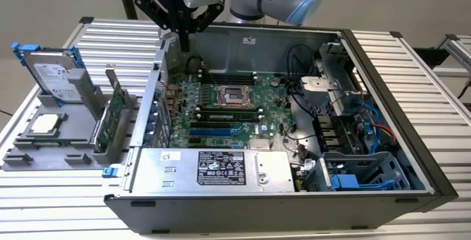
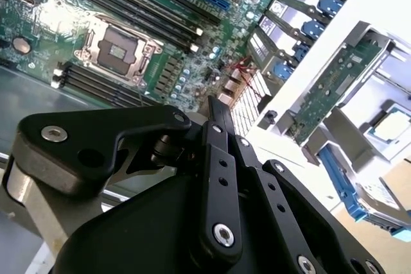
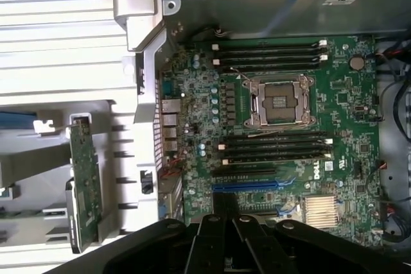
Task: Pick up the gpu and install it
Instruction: 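Reach for the gpu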
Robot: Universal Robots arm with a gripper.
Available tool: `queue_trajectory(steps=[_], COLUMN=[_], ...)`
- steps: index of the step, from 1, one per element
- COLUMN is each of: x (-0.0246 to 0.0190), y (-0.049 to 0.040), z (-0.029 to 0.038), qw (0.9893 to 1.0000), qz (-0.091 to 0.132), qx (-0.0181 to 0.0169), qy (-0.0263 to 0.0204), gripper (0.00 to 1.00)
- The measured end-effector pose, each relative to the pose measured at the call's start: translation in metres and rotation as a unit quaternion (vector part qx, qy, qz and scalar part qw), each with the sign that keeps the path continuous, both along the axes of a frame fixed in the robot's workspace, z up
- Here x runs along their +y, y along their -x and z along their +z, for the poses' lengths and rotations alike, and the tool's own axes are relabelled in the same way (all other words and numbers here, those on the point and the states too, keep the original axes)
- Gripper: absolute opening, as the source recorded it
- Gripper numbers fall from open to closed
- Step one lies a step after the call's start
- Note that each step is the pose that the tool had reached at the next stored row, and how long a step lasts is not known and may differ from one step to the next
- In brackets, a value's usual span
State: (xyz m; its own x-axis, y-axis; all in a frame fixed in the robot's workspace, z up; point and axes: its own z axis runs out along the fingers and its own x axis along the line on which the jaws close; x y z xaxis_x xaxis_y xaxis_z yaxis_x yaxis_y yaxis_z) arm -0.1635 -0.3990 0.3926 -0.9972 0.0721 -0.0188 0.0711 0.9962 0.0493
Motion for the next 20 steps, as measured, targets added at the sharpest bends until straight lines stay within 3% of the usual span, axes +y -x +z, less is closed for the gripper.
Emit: queue_trajectory(steps=[20], x=[-0.0001], y=[0.0190], z=[0.0000], qw=[1.0000], qz=[0.000], qx=[0.0001], qy=[0.0000], gripper=[0.00])
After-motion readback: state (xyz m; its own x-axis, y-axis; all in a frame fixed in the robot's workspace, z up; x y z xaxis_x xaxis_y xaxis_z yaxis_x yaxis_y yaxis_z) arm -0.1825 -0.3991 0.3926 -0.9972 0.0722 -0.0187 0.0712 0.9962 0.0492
